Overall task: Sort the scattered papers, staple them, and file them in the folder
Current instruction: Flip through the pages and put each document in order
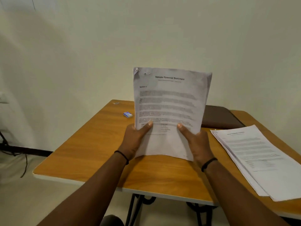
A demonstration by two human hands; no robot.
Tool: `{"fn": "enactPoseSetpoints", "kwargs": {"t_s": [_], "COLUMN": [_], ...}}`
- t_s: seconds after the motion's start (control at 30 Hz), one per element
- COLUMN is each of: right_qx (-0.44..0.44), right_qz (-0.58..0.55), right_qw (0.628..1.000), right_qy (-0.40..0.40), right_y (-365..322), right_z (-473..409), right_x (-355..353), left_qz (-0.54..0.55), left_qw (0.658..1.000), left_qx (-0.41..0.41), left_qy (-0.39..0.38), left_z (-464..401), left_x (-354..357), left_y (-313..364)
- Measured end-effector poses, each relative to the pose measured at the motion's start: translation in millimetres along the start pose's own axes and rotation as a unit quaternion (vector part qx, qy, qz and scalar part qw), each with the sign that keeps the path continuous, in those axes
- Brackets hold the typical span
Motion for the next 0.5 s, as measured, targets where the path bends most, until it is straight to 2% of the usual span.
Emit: {"fn": "enactPoseSetpoints", "kwargs": {"t_s": [0.1,0.2,0.33,0.4,0.5], "right_qx": [-0.010,0.000,0.102,0.148,0.168], "right_qz": [0.019,0.039,0.119,0.144,0.200], "right_qw": [1.000,0.997,0.976,0.961,0.943], "right_qy": [-0.021,-0.066,-0.153,-0.183,-0.209], "right_y": [-8.7,-17.9,1.7,12.6,13.5], "right_z": [-6.0,-13.3,-26.3,-28.5,-35.3], "right_x": [3.6,0.2,-9.6,-16.4,-23.2], "left_qz": [-0.009,0.060,0.136,0.104,0.068], "left_qw": [0.999,0.996,0.986,0.988,0.987], "left_qx": [-0.012,-0.047,-0.092,-0.111,-0.146], "left_qy": [-0.032,-0.052,0.007,0.025,0.016], "left_z": [-0.6,-5.8,-36.5,-44.5,-42.7], "left_x": [-1.9,-2.6,-25.4,-35.3,-37.7], "left_y": [1.2,5.4,13.5,6.0,-14.9]}}
Point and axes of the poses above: each hand's wrist, its own z-axis away from the middle knuckle, its own x-axis out of the palm, y = z × x, the point moved 10 cm from there along -z, towards the middle knuckle, and after that the axes turned 5 degrees about x, right-handed, at the moved point
